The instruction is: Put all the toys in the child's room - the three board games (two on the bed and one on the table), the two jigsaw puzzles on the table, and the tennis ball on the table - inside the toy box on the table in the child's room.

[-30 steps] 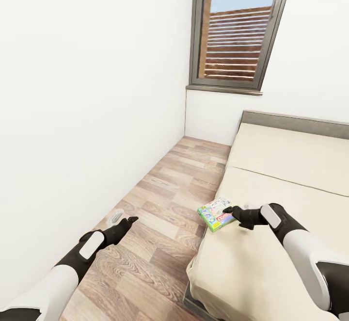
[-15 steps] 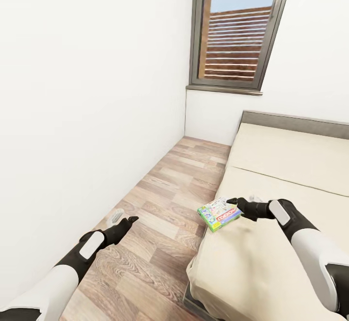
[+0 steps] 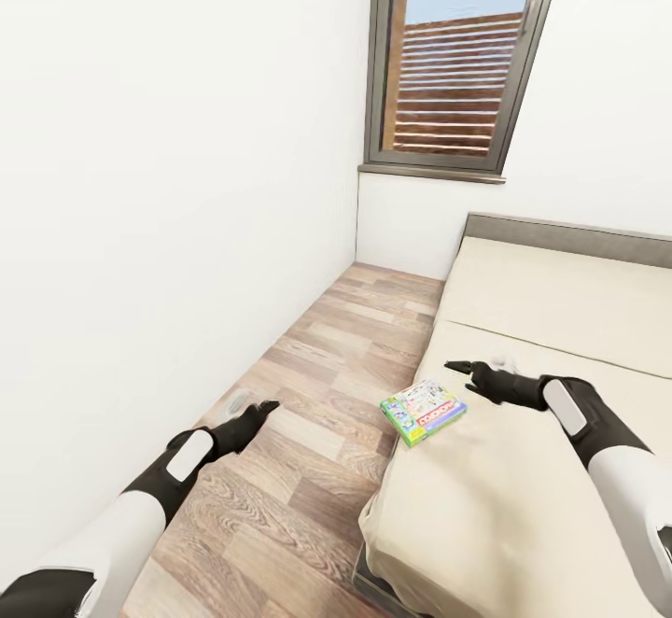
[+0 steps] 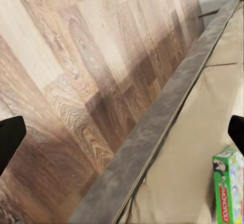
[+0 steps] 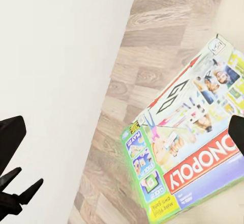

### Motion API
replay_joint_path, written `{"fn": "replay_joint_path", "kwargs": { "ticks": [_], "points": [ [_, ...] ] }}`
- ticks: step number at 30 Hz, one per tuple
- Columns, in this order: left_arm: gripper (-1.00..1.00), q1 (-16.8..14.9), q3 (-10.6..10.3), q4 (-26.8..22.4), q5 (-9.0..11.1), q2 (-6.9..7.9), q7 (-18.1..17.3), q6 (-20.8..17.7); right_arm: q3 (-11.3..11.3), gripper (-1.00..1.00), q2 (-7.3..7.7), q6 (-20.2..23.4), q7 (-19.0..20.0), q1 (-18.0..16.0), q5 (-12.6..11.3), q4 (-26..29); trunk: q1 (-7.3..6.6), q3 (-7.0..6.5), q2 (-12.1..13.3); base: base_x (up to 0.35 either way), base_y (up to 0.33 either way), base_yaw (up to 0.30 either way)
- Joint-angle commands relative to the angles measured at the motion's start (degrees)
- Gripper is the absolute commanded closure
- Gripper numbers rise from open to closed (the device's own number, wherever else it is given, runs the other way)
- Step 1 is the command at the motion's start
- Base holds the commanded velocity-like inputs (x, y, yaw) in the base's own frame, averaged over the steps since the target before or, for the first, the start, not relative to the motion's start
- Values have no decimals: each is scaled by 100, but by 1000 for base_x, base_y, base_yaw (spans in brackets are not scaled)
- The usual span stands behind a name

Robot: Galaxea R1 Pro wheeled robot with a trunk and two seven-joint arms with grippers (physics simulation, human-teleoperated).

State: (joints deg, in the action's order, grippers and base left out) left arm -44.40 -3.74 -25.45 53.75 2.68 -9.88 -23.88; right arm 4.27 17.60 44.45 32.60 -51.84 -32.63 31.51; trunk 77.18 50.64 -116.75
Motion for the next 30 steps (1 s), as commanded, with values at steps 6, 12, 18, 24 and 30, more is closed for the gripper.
{"fn": "replay_joint_path", "kwargs": {
  "ticks": [6,12,18,24,30],
  "points": [
    [-100,-210,-57,221,30,-67,-516,-29,28,-100,263,36,705,417,13,878,-1,5,-2,0,0,0],
    [-100,-355,-123,421,18,-57,-1135,-39,66,-100,466,42,1020,903,0,1905,-1,5,-2,0,0,-8],
    [-100,-407,-184,548,10,28,-1719,-38,119,-100,551,74,1150,1284,-9,2694,-1,5,-2,0,0,-113],
    [-100,-422,-206,676,10,167,-2068,-30,153,-100,574,117,1194,1450,-16,3048,-1,5,-2,0,0,-209],
    [-100,-431,-191,855,18,288,-2343,-19,176,-100,591,152,1221,1588,-21,3339,-1,5,-2,0,0,-255]
  ]
}}
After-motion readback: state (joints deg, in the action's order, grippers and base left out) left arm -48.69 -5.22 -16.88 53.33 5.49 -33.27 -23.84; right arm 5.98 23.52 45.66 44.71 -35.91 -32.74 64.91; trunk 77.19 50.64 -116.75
